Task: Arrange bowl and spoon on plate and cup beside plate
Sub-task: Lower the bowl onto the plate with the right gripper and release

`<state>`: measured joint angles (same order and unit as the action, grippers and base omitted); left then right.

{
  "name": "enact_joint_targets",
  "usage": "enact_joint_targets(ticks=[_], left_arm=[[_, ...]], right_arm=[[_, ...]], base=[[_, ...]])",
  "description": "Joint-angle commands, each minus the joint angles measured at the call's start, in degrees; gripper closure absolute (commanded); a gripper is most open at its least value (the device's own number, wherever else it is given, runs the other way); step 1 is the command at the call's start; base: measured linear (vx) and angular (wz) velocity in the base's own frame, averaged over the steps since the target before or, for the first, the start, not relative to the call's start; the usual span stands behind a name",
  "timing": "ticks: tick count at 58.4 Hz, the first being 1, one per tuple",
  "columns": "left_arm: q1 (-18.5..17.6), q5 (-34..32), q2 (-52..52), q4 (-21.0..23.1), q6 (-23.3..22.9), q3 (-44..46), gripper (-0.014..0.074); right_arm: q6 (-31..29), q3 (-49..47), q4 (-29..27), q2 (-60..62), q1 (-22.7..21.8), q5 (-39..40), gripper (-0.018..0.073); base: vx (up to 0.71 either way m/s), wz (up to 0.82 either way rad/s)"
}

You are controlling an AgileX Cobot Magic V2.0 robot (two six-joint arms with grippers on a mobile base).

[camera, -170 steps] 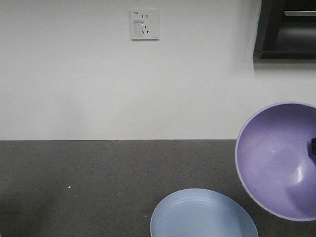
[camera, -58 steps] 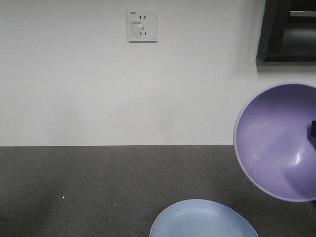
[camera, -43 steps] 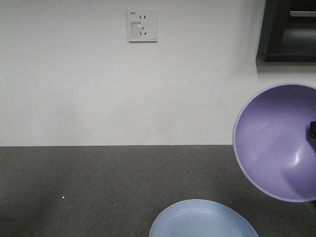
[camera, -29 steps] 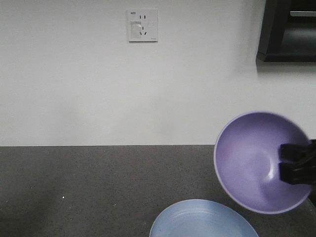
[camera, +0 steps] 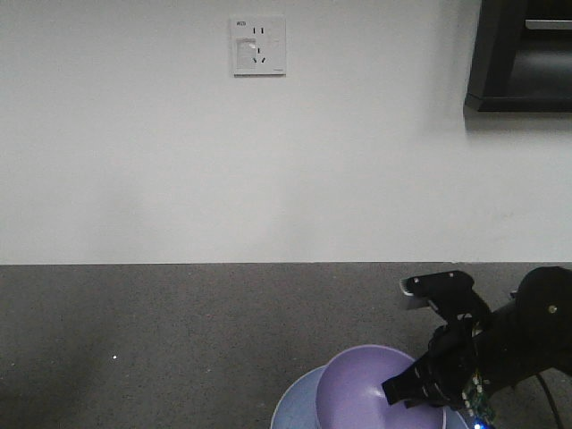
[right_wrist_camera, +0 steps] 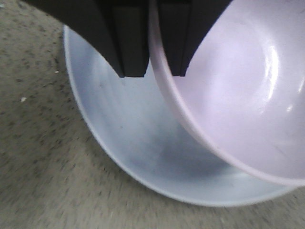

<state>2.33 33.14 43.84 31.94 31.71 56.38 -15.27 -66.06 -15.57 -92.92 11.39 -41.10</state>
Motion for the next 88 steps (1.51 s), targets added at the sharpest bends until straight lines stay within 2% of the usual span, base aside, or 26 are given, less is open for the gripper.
enact_joint_targets(ticks=[1, 16, 27, 38, 50, 58, 71, 81, 88], left_arm=[[-0.16, -4.44, -0.17, 1.85, -0.04, 1.60, 0.0596], [-0.16, -4.44, -0.17, 1.85, -0.04, 1.60, 0.0596], [-0.16, -4.38, -0.17, 1.85, -0.04, 1.60, 0.0594], [-0.16, -4.38, -0.17, 1.85, -0.04, 1.60, 0.0592], [-0.16, -3.94, -0.17, 1.85, -0.04, 1.60, 0.0592], [-0.16, -4.18, -0.17, 1.85, -0.04, 1.60, 0.0592], [-0.16, -4.88, -0.10, 2.37, -0.01, 1.60, 0.0592], [-0.16, -6.62, 0.25, 2.66, -0.01, 1.60, 0.0592], [-0.16, -7.27, 0.97, 6.62, 0.19, 1.60, 0.0592]], right_arm=[[-0.55, -2.08, -1.08, 0.06, -0.04, 1.78, 0.0568], [-0.55, -2.08, -1.08, -1.34, -0.04, 1.00, 0.0550], [-0.27, -2.08, -1.02, -1.34, -0.04, 0.60, 0.0482], [0.31, -2.08, -0.98, -1.34, -0.11, -0.76, 0.0339], [1.66, -2.08, -0.77, 0.53, -0.11, -0.45, 0.0134], [1.80, -3.05, 0.63, 4.35, -0.11, 0.04, 0.0052], [2.14, -8.17, 3.60, 13.84, -0.11, -3.98, 0.0038], [4.65, -6.46, 3.59, 28.56, -0.21, 3.73, 0.0038], [6.05, -0.58, 5.83, 40.07, -0.21, 8.42, 0.0038]], base=[[0.00, 0.00], [0.00, 0.00], [0.00, 0.00], [0.00, 0.00], [0.00, 0.00], [0.00, 0.00], [0.00, 0.00], [0.00, 0.00], [0.00, 0.00]])
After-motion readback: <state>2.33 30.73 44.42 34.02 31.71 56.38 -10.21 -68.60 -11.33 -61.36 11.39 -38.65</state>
